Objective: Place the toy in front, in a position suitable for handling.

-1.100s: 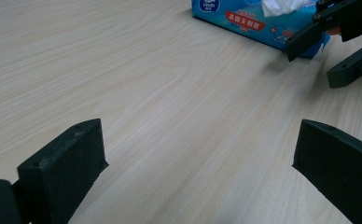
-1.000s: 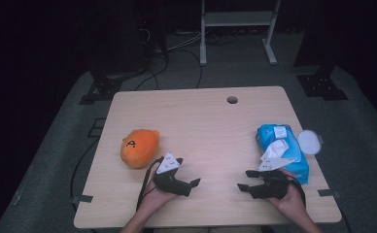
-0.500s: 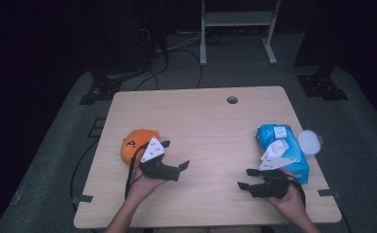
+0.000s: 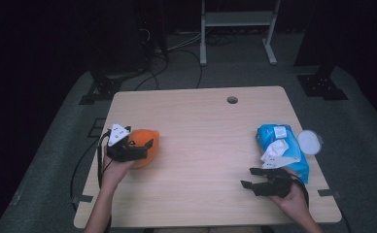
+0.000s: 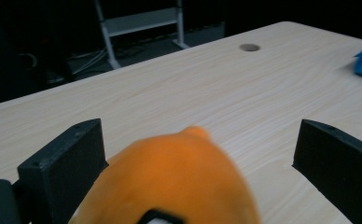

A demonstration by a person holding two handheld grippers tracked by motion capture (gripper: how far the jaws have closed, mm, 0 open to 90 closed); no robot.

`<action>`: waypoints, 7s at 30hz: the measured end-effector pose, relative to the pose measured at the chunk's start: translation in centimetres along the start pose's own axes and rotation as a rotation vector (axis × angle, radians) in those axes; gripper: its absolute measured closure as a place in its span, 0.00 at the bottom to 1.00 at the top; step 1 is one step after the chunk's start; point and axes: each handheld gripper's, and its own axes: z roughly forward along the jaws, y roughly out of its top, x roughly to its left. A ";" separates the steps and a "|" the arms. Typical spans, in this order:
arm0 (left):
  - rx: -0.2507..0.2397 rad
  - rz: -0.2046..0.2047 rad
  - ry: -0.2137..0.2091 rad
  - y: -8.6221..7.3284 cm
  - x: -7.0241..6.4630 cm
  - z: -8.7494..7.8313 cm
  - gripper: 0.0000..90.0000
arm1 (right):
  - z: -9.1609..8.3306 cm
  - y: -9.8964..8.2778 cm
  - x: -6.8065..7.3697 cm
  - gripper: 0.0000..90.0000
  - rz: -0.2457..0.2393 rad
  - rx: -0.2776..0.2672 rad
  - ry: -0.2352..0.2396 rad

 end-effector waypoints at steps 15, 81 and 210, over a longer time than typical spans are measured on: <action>0.105 -0.076 0.040 -3.4 1.0 0.7 0.02 | 0.0 0.1 0.7 0.39 -0.036 0.001 0.007; 0.003 0.089 -0.425 0.2 -14.8 2.6 0.31 | -2.0 0.0 -0.5 0.40 -0.006 -0.049 -0.060; 0.164 0.347 -0.640 -1.4 -16.1 2.7 0.16 | 2.6 5.8 7.6 0.85 -0.237 -0.056 0.116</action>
